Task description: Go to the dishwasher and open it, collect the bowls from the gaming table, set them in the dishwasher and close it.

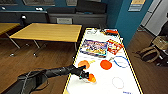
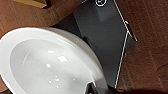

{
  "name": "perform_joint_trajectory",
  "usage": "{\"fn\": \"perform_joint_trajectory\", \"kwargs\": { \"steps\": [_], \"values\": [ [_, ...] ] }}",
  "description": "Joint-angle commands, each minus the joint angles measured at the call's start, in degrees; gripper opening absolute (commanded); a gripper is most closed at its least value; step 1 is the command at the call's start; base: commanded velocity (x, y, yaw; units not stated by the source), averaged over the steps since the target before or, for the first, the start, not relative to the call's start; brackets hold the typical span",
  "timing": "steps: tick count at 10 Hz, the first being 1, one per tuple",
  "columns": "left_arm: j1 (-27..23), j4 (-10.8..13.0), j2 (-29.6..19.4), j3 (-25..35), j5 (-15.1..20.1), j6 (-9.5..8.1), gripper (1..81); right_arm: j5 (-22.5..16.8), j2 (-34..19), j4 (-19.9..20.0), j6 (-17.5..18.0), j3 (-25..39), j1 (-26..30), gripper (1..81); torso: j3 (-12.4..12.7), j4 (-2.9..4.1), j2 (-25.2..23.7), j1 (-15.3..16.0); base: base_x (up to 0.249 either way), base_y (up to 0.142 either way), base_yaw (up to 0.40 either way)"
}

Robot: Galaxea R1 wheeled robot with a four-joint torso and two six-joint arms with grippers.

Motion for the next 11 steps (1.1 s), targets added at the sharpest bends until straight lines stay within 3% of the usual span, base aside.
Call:
{"fn": "perform_joint_trajectory", "kwargs": {
  "steps": [1, 5, 7, 8, 11],
  "values": [
    [-8.70, 0.10, -13.71, 18.53, 1.14, -0.42, 1.0, -3.69, -1.08, -1.45, -0.39, 0.77, -0.19, 1.0, 0.00, 0.00, 0.00, 0.00, 0.000, 0.000, 0.000],
    [-4.65, 5.02, -31.91, 36.21, -1.67, -0.51, 1.0, -3.60, -1.25, -1.45, -0.48, 2.00, -0.55, 1.0, 0.00, 0.00, 0.00, 0.00, 0.000, 0.000, 0.000],
    [0.00, 8.97, -38.61, 41.94, -2.63, -0.51, 1.0, -3.51, -0.99, -1.45, -0.48, 2.01, -0.72, 1.0, 0.00, 0.00, 0.00, 0.00, 0.000, 0.000, 0.000],
    [3.41, 10.91, -40.37, 42.92, -3.51, -0.42, 1.0, -3.42, -0.82, -1.45, -0.48, 1.83, -0.89, 1.0, 1.81, 0.00, 0.00, 0.00, 0.000, 0.000, 0.000],
    [14.76, 18.83, -42.31, 42.21, -8.00, -0.51, 1.0, -3.16, -0.38, -1.45, -0.48, 1.83, -1.07, 1.0, 4.10, 0.00, 0.00, 0.00, 0.000, 0.000, 0.000]
  ]
}}
